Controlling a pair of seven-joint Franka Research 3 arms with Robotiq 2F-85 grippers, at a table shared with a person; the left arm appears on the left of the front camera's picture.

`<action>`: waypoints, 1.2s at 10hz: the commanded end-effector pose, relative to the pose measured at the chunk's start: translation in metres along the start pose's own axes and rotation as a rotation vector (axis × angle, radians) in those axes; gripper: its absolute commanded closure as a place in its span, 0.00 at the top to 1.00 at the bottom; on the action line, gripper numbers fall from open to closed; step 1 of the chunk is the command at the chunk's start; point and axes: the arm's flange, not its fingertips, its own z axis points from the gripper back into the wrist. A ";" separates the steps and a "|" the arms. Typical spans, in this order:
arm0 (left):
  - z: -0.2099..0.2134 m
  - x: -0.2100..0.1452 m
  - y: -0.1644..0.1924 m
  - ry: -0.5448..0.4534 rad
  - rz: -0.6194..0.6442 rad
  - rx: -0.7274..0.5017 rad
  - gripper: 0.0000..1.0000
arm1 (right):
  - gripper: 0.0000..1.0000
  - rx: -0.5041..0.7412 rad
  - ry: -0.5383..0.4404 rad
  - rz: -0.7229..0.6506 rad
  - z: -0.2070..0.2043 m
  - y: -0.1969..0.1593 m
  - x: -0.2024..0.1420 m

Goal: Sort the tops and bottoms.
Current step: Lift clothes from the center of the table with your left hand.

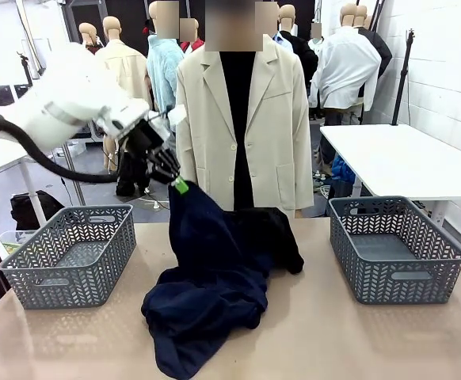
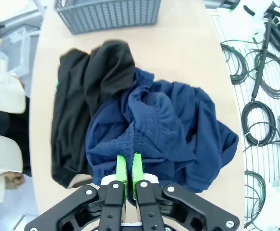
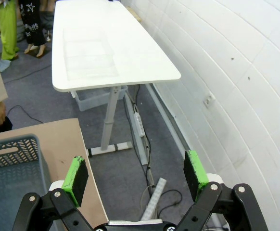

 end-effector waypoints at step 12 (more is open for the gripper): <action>0.289 0.287 -0.060 -0.076 0.003 0.639 0.00 | 1.00 -0.002 -0.004 0.001 0.000 0.000 0.000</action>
